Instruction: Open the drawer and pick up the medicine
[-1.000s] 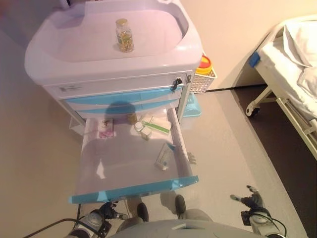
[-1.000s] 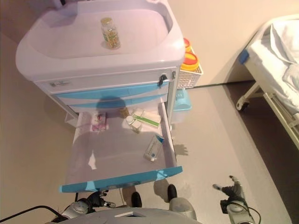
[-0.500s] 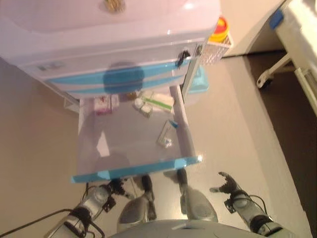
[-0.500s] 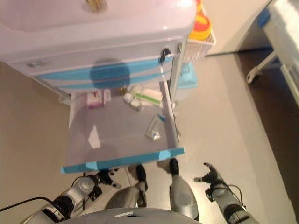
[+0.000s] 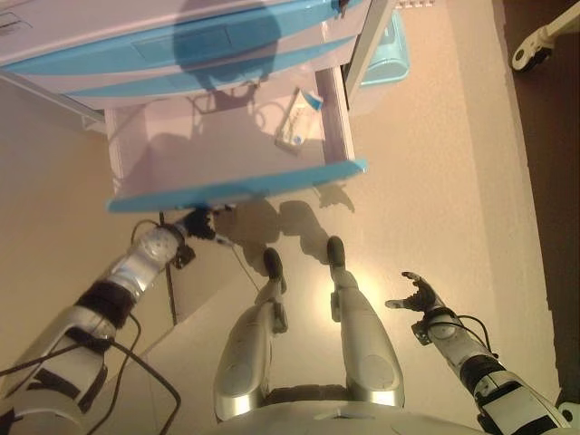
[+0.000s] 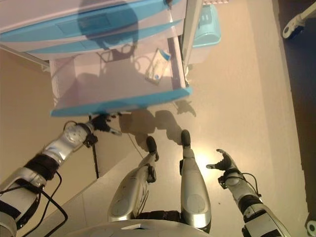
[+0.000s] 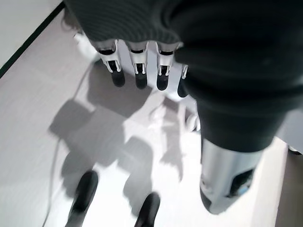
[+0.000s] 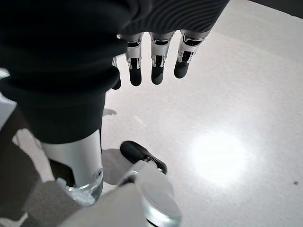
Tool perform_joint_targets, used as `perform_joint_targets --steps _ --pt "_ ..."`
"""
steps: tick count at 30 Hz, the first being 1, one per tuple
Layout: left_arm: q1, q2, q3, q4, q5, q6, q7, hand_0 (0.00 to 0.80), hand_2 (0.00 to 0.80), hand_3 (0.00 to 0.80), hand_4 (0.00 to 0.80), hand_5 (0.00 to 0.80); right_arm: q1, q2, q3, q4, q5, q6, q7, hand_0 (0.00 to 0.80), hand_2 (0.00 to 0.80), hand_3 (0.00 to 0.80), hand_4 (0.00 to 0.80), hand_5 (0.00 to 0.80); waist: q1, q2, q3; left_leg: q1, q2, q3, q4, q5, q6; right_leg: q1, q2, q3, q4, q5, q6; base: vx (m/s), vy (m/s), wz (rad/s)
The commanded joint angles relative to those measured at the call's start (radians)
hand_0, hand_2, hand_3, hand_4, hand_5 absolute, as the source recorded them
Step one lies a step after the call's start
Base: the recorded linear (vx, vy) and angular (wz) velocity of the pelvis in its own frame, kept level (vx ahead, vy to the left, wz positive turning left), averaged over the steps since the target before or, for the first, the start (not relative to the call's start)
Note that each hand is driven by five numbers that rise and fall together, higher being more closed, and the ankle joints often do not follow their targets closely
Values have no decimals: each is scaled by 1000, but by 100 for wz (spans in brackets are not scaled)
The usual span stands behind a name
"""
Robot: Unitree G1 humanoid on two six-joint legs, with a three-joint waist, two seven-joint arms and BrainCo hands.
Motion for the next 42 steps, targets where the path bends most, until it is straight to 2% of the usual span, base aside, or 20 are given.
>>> perform_joint_targets --steps 1,5,10,12,15,19,23,29,32,35,39,41,42 --pt "-173 87 85 58 -67 0 14 0 0 0 0 0 52 -62 10 -31 17 -18 8 0 0 0 0 0 -54 7 -20 -147 -39 -49 253 -159 33 -109 8 -23 162 -62 -4 29 91 -11" --pt "-343 123 95 231 -121 5 49 0 0 0 0 0 56 -72 24 -44 10 -22 8 0 0 0 0 0 -79 3 -20 -173 -36 -34 280 -174 37 -141 9 0 173 -57 0 24 88 -6" --pt "-559 136 138 489 -210 -67 291 0 0 0 0 0 52 -63 72 -58 25 -22 -7 0 0 0 0 0 -109 -23 -20 -179 -31 -18 305 -195 40 -154 18 28 184 -62 2 25 46 -13" --pt "-622 127 153 546 -246 -116 414 0 0 0 0 0 47 -52 95 -58 35 -27 -17 0 0 0 0 0 -116 -35 -20 -178 -29 -17 308 -204 41 -154 22 36 182 -63 3 12 2 -5" --pt "-657 107 163 568 -230 -153 515 0 0 0 0 0 36 -36 123 -64 47 -26 -20 0 0 0 0 0 -117 -51 -20 -174 -25 -16 308 -213 41 -148 29 45 173 -60 6 6 -25 -5" --pt "-637 80 161 543 -237 -145 505 0 0 0 0 0 28 -24 136 -81 51 -21 -21 0 0 0 0 0 -113 -63 -20 -156 -23 -19 287 -215 41 -133 36 54 152 -52 13 -12 -15 -4" --pt "-557 57 169 489 -242 -140 428 0 0 0 0 0 23 -11 126 -89 37 -17 -17 0 0 0 0 0 -99 -63 -20 -122 -27 -26 251 -211 40 -101 38 55 126 -47 19 -35 -37 -3" --pt "-289 -17 238 362 -307 -193 321 0 0 0 0 0 29 16 84 -77 30 -20 -1 0 0 0 0 0 -54 -49 -35 -24 -41 -56 162 -185 29 1 19 25 62 -40 28 -9 -57 6" --pt "-119 -85 285 307 -372 -237 255 0 0 0 0 0 41 34 53 -58 48 -39 40 0 0 0 0 0 -26 -40 -69 25 -44 -76 103 -162 17 56 5 -2 19 -38 27 15 -55 1" --pt "54 -193 334 270 -432 -265 195 0 0 0 0 0 69 61 9 -35 104 -52 121 0 0 0 0 0 2 -31 -118 89 -44 -104 33 -138 1 133 0 -39 -31 -42 27 54 -69 11" --pt "206 -301 359 299 -402 -299 154 0 0 0 0 0 102 95 -42 12 207 -72 225 0 0 0 0 0 29 -28 -187 158 -37 -134 -33 -114 -15 219 4 -81 -81 -49 22 59 -80 22" --pt "215 -308 360 302 -402 -299 152 0 0 0 0 0 104 97 -47 17 213 -75 232 0 0 0 0 0 30 -28 -192 163 -37 -136 -37 -113 -16 225 5 -83 -84 -49 22 72 -50 17" --pt "293 -362 378 349 -388 -317 136 0 0 0 0 0 119 113 -85 55 247 -77 296 0 0 0 0 0 45 -24 -246 199 -32 -149 -60 -105 -24 270 9 -106 -104 -55 16 130 -74 18"
